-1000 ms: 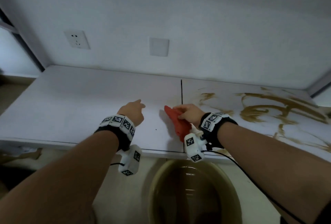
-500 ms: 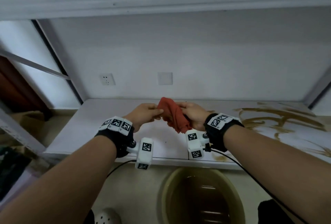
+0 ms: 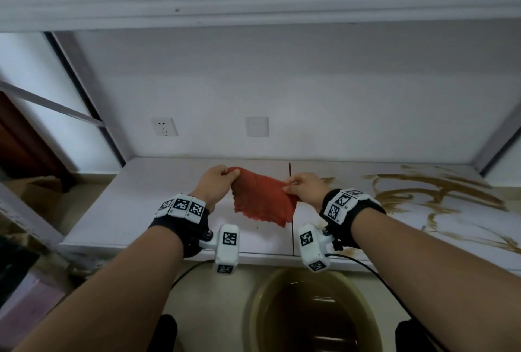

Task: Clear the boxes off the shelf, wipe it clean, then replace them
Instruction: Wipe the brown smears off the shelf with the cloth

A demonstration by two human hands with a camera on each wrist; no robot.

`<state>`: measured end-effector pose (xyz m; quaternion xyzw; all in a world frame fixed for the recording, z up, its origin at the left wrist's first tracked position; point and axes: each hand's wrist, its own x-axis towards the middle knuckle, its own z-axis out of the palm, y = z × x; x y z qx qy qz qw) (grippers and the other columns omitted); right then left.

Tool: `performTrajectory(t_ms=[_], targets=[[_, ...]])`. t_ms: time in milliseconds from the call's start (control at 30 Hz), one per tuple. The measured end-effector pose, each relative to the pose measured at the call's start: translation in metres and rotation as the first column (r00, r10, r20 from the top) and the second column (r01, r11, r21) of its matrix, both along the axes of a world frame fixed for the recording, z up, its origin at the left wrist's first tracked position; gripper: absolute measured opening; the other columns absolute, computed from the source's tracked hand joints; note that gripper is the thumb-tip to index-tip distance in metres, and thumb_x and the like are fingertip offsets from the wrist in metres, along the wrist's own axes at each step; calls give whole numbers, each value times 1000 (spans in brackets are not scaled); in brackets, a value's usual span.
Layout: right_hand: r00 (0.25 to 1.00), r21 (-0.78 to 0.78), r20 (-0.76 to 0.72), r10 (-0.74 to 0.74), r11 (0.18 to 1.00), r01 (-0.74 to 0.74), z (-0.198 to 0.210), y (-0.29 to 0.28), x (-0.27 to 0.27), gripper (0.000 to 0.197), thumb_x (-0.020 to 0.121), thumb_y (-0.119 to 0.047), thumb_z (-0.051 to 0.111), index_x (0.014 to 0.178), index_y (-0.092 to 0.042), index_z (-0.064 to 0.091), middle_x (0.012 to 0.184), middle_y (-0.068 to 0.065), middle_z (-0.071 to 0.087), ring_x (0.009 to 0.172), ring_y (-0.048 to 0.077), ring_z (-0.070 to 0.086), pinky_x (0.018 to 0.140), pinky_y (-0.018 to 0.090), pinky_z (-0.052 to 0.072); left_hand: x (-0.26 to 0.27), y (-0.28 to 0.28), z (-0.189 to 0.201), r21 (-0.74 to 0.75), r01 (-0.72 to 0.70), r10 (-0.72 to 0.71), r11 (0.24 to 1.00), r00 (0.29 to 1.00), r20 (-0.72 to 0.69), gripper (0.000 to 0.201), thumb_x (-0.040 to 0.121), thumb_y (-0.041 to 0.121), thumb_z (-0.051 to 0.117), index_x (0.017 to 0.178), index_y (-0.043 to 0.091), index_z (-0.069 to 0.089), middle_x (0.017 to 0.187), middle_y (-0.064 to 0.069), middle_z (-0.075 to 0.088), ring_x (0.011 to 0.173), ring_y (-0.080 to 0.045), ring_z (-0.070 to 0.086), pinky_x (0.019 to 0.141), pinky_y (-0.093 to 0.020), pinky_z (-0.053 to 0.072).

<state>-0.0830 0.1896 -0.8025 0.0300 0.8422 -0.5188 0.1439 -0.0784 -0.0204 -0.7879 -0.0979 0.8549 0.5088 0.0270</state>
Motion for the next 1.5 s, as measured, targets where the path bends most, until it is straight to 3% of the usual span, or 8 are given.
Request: performTrajectory(t_ms=[233,367,500,700,900,1100,1367,1500], targets=[[999,-93,38,-20,995,23,6,-3,2,22,93,-25,55,87,-7,65,90,12,65,87,27,62,93,40,50,-1,11,3,-113,-61,54,992,997,-60,9,90,21,57,84,15,55,96,-6,59,96,-22,55,98,-37,43],[991,-254,111,-74,962,100,8,-6,6,15,98,-20,45,92,-11,55,77,8,57,67,18,55,66,30,49,10,33,9,-35,237,-234,971,969,84,20,91,33,58,88,13,59,97,-5,64,93,-19,58,91,-36,49],[989,-325,123,-85,938,122,11,-5,4,25,97,-31,45,104,-11,58,99,11,64,91,27,62,87,40,52,18,56,12,32,417,-416,908,892,177,32,85,37,66,102,11,57,98,-4,64,92,-16,61,89,-31,50],[987,-529,154,40,847,48,12,-4,7,30,95,-18,52,120,-1,55,109,20,62,86,26,63,82,34,53,7,54,6,184,236,-262,954,956,129,21,92,10,56,72,12,59,67,-7,58,52,-11,52,53,-21,46],[979,-650,190,79,757,66,4,0,2,46,89,12,49,132,-6,48,103,11,63,84,21,63,75,27,56,-1,47,4,315,79,-154,946,963,220,18,92,4,42,90,6,59,80,-6,63,67,-16,58,64,-22,51],[990,-539,143,0,838,77,0,11,-5,35,83,19,50,103,-8,59,90,6,62,77,15,59,69,23,53,-9,22,7,250,-169,113,953,968,225,31,91,-4,32,65,5,47,58,-10,46,44,-19,45,41,-21,41],[979,-202,-67,-191,964,174,-11,23,-16,42,81,13,46,60,-20,61,67,3,60,62,19,53,61,25,44,-10,10,7,242,-162,88,957,952,292,25,90,-2,45,67,0,55,67,-15,55,56,-24,49,54,-31,40],[1000,-35,-9,-7,999,7,-12,18,-12,34,82,5,56,67,-23,68,88,5,67,92,24,61,91,35,49,-9,26,12,286,-69,-5,956,968,249,28,90,-1,39,71,16,49,65,-5,46,54,-15,40,53,-24,36]])
